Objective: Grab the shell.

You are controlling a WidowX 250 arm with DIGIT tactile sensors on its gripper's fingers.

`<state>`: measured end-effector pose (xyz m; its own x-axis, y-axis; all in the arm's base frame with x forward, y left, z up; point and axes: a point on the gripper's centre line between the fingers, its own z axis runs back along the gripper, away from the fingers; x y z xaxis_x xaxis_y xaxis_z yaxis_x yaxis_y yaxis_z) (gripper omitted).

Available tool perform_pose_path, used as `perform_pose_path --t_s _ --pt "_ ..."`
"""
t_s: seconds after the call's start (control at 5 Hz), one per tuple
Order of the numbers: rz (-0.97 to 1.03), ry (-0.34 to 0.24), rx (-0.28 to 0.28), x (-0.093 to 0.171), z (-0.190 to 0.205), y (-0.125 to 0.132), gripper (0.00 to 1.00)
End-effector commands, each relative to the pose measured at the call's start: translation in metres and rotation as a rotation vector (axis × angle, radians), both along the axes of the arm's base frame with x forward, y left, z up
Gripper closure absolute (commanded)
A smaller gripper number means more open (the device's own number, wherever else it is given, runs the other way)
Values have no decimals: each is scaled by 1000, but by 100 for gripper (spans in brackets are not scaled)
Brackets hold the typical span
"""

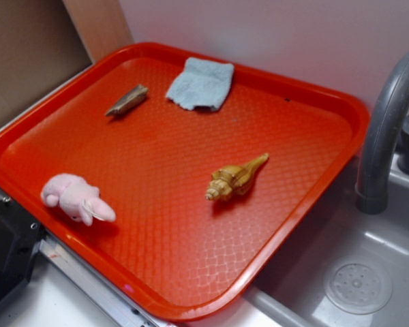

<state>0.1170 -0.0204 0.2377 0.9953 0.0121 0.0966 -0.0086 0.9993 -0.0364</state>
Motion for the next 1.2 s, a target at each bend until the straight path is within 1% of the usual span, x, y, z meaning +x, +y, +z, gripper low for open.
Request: perform_pose_path --t_s 0.0,0.2,0.4,0.6,0.8,1.0 --pt "0 0 0 0 0 0 0" --pt "131 -68 9 17 -23 -26 0" --pt "201 -102 -40 39 -46 -46 0" --pt "219 -121 -68 61 -69 -70 0" --pt "181 -129 -109 86 -91 -90 0" --pt "183 -122 -57 112 -113 -104 0"
